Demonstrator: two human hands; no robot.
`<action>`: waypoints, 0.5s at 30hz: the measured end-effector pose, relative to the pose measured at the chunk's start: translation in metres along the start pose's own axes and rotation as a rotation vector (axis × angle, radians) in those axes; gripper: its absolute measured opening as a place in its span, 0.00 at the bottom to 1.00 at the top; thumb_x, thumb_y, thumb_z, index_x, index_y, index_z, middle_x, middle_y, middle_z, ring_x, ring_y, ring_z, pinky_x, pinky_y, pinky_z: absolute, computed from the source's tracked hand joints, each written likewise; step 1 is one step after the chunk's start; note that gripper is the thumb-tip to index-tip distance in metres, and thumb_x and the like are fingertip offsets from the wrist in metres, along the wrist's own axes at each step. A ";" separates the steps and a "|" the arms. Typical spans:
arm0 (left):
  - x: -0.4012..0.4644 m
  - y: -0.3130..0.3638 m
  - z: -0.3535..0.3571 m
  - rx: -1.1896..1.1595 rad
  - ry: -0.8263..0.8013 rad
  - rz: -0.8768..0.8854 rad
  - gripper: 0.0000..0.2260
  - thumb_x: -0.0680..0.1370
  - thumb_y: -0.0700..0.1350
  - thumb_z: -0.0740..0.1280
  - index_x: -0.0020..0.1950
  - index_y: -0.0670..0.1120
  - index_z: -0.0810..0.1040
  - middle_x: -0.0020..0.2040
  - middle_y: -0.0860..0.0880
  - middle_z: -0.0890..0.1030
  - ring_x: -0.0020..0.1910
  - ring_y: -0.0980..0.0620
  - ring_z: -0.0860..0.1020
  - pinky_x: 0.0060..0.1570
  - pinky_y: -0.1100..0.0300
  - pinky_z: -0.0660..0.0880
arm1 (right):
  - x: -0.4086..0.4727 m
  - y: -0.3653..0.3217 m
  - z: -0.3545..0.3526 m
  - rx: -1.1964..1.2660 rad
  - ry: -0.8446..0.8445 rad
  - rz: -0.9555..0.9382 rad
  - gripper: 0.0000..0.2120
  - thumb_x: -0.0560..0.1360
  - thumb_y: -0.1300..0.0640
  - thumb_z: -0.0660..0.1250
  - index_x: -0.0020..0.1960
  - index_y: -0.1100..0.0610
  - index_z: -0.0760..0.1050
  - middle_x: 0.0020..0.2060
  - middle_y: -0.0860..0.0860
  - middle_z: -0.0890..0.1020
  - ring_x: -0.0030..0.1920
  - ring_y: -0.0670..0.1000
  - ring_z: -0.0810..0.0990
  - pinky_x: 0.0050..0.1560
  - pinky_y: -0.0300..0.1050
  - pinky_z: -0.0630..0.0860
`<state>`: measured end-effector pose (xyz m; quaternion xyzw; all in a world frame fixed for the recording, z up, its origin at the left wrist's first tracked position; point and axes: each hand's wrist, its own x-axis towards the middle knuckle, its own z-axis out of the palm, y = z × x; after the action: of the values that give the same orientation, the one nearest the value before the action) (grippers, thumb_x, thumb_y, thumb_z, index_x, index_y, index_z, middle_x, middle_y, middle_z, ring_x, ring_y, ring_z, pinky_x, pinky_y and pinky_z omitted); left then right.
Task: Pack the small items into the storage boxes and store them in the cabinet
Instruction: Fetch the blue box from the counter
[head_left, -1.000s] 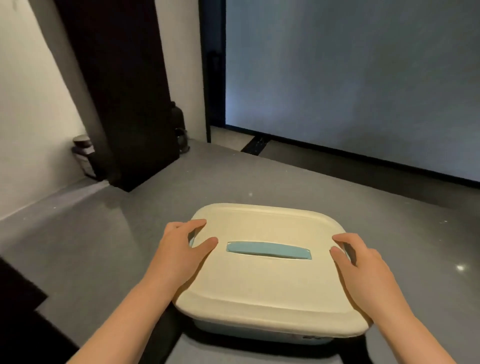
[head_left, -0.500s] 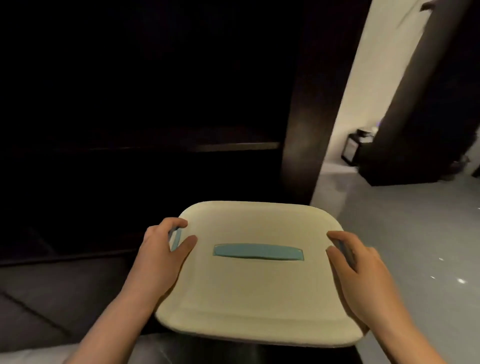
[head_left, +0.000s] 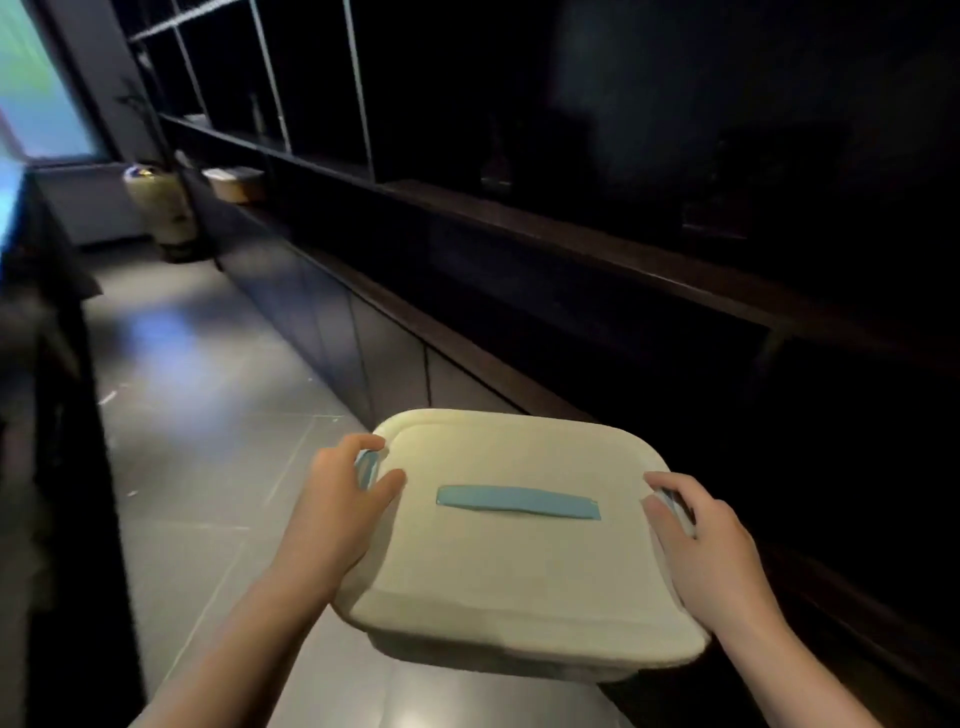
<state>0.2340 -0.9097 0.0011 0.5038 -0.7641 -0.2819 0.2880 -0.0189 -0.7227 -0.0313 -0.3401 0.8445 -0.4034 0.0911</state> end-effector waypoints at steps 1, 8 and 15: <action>0.012 -0.018 -0.017 0.010 0.041 -0.034 0.15 0.73 0.49 0.71 0.58 0.51 0.75 0.57 0.46 0.76 0.49 0.52 0.71 0.48 0.58 0.66 | 0.014 -0.019 0.024 0.004 -0.037 -0.034 0.10 0.78 0.46 0.60 0.59 0.39 0.72 0.53 0.49 0.76 0.48 0.47 0.73 0.45 0.46 0.69; 0.089 -0.120 -0.093 0.054 0.289 -0.265 0.13 0.75 0.49 0.69 0.58 0.50 0.74 0.59 0.47 0.75 0.52 0.53 0.72 0.52 0.59 0.68 | 0.113 -0.141 0.173 0.027 -0.286 -0.260 0.10 0.79 0.47 0.60 0.59 0.39 0.73 0.49 0.50 0.75 0.43 0.45 0.74 0.42 0.45 0.71; 0.193 -0.196 -0.131 0.061 0.412 -0.413 0.17 0.75 0.50 0.68 0.64 0.51 0.73 0.61 0.48 0.75 0.56 0.51 0.72 0.56 0.56 0.68 | 0.213 -0.239 0.307 0.014 -0.417 -0.414 0.12 0.79 0.45 0.57 0.62 0.39 0.70 0.48 0.49 0.74 0.36 0.49 0.77 0.37 0.41 0.70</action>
<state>0.3853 -1.1735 -0.0215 0.7039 -0.5787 -0.2030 0.3582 0.0717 -1.1567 -0.0302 -0.5800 0.7176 -0.3407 0.1806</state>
